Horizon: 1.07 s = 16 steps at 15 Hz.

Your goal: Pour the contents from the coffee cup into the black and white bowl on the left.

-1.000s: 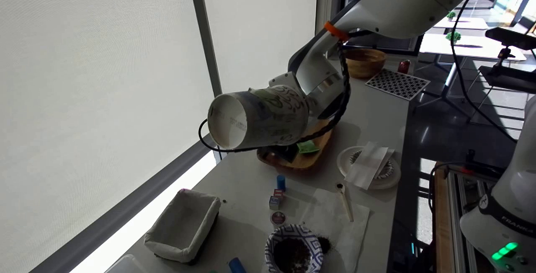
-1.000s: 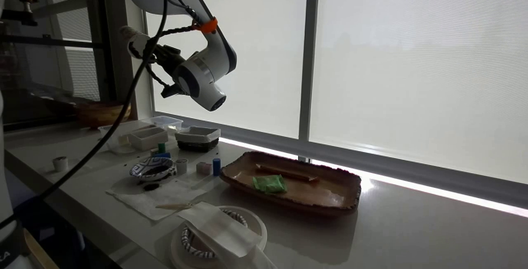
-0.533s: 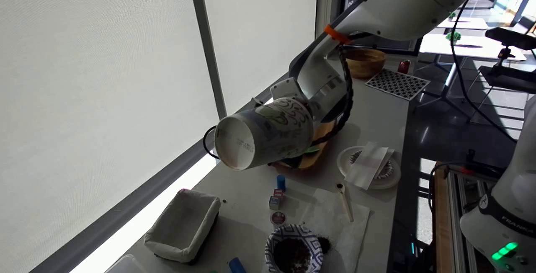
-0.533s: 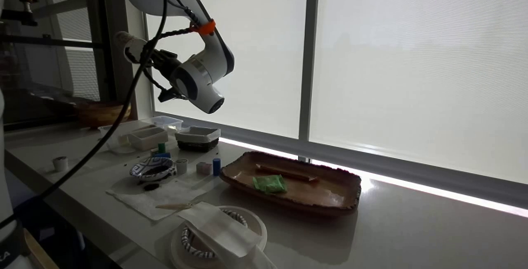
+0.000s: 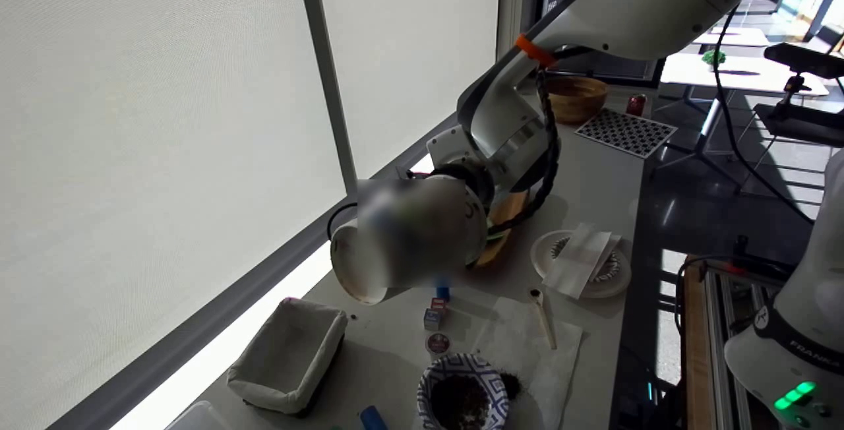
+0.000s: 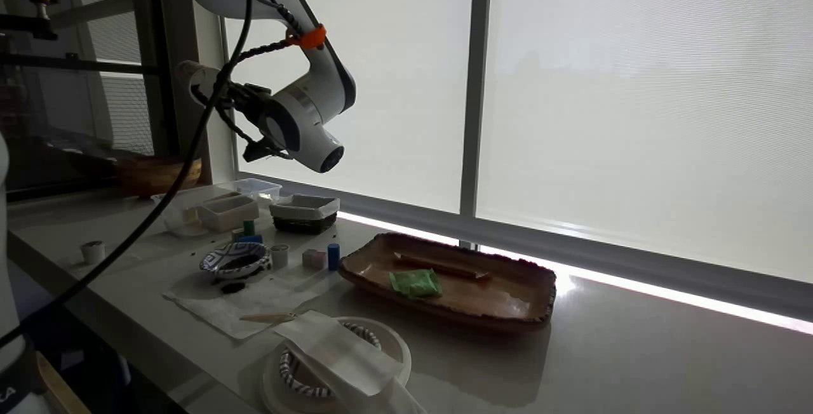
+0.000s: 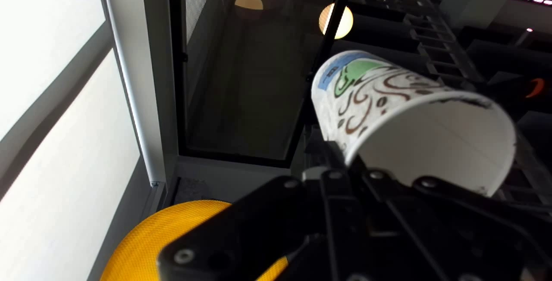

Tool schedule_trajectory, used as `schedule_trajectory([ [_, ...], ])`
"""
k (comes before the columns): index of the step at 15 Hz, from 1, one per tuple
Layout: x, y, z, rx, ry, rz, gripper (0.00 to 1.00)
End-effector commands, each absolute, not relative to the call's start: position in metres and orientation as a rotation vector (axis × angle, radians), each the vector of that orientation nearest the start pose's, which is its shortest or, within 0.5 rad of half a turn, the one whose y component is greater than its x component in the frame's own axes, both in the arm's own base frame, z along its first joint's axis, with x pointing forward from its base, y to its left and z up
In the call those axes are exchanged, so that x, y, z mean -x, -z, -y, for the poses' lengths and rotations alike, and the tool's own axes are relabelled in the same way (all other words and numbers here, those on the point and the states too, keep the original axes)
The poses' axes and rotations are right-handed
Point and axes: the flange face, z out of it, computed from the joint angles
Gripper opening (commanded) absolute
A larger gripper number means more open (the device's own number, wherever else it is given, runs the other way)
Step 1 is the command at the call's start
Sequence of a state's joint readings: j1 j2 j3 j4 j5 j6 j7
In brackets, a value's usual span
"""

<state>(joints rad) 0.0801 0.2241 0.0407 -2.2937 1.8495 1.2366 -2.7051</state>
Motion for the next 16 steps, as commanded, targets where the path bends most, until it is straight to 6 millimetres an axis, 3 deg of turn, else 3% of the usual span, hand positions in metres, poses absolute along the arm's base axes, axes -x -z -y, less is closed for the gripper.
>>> schedule_trajectory([
  [1,-0.467,-0.358,-0.179,0.838,1.489,1.123,0.01],
  [11,-0.456,-0.419,-0.167,1.349,1.332,1.415,0.01],
  [16,-0.452,-0.440,-0.172,1.603,1.167,1.531,0.01],
])
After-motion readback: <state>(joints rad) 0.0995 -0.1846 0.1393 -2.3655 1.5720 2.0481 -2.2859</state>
